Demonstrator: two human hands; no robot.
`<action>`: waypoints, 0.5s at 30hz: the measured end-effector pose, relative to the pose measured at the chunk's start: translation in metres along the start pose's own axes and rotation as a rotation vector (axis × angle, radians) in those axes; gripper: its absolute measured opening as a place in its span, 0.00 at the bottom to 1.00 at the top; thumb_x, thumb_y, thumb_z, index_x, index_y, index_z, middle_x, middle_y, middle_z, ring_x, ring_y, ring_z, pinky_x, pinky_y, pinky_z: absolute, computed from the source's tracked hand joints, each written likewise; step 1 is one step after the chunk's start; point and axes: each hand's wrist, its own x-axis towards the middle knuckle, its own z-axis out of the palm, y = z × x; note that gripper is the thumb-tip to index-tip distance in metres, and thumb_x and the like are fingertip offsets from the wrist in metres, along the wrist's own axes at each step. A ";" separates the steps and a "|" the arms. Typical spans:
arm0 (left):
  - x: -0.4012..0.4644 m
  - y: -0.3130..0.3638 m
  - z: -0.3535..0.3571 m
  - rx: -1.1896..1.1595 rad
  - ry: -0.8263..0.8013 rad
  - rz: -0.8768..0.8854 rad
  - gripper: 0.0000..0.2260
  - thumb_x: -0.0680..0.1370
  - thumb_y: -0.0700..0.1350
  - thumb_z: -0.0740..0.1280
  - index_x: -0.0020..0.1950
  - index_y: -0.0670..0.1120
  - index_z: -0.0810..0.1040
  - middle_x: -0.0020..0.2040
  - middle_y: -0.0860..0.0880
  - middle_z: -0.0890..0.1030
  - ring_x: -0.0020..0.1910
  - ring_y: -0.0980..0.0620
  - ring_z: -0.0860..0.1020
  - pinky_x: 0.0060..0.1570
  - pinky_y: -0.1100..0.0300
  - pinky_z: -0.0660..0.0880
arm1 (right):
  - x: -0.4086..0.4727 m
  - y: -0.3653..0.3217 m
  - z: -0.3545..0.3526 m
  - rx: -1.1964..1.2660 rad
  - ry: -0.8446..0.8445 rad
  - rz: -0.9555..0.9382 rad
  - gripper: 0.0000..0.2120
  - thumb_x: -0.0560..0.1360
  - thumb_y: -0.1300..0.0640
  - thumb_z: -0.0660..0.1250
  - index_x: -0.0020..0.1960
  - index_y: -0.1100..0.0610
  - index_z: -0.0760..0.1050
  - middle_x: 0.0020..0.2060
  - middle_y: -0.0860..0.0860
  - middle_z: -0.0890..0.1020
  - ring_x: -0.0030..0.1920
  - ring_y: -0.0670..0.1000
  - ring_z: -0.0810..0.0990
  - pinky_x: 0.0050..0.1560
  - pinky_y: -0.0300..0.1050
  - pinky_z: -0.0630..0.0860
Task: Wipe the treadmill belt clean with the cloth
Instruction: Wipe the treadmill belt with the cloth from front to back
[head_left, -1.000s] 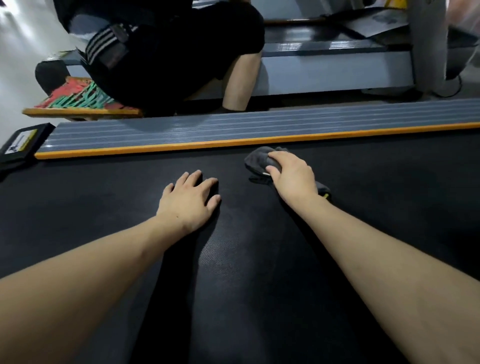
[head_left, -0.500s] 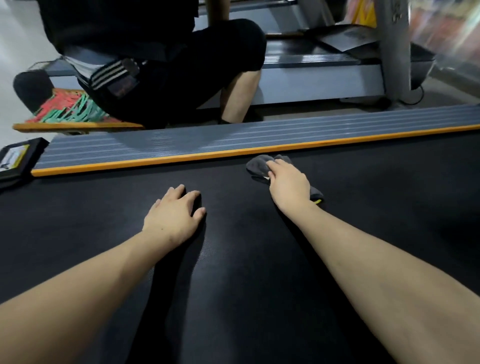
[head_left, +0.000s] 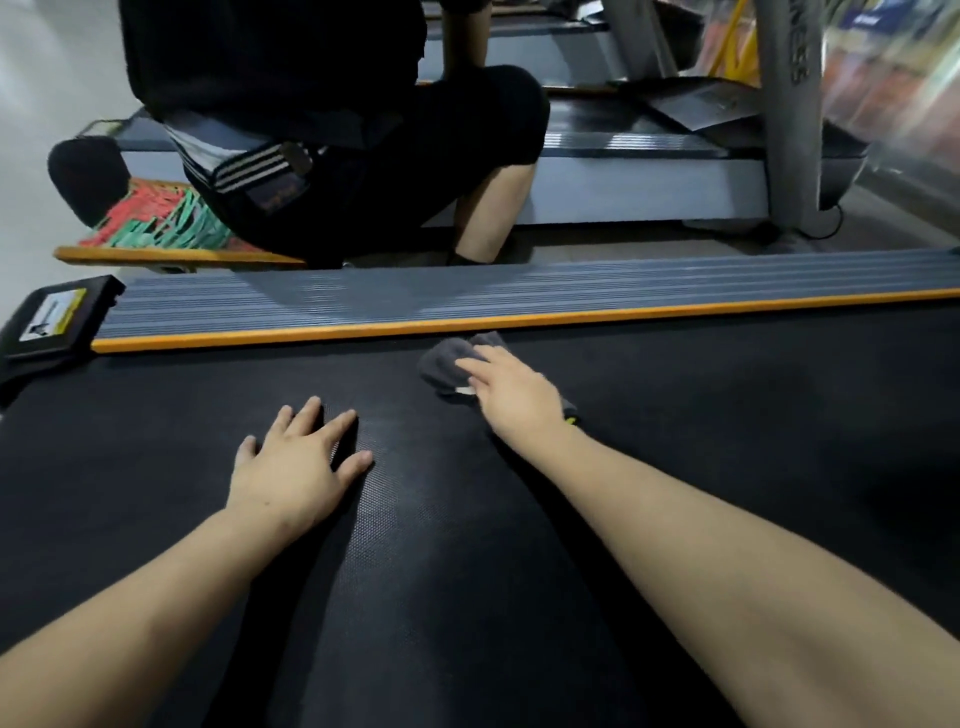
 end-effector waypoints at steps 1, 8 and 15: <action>0.001 0.000 -0.001 0.010 -0.014 0.000 0.30 0.79 0.72 0.53 0.80 0.66 0.55 0.84 0.54 0.50 0.82 0.49 0.47 0.77 0.39 0.53 | -0.006 0.022 -0.008 -0.002 0.041 0.083 0.16 0.83 0.53 0.58 0.69 0.48 0.74 0.71 0.47 0.70 0.72 0.49 0.66 0.66 0.40 0.59; 0.004 0.006 -0.008 0.078 -0.092 0.032 0.30 0.80 0.70 0.51 0.81 0.64 0.52 0.84 0.51 0.48 0.82 0.45 0.46 0.74 0.33 0.56 | 0.006 0.015 0.003 0.003 0.185 0.474 0.14 0.79 0.57 0.61 0.62 0.51 0.77 0.62 0.50 0.76 0.61 0.54 0.75 0.55 0.43 0.70; 0.006 -0.005 -0.006 0.098 -0.082 0.062 0.32 0.78 0.73 0.49 0.81 0.65 0.52 0.84 0.52 0.48 0.82 0.48 0.47 0.75 0.36 0.57 | 0.039 -0.109 0.061 0.086 -0.052 -0.115 0.16 0.82 0.54 0.59 0.67 0.48 0.75 0.67 0.48 0.74 0.69 0.50 0.69 0.65 0.43 0.64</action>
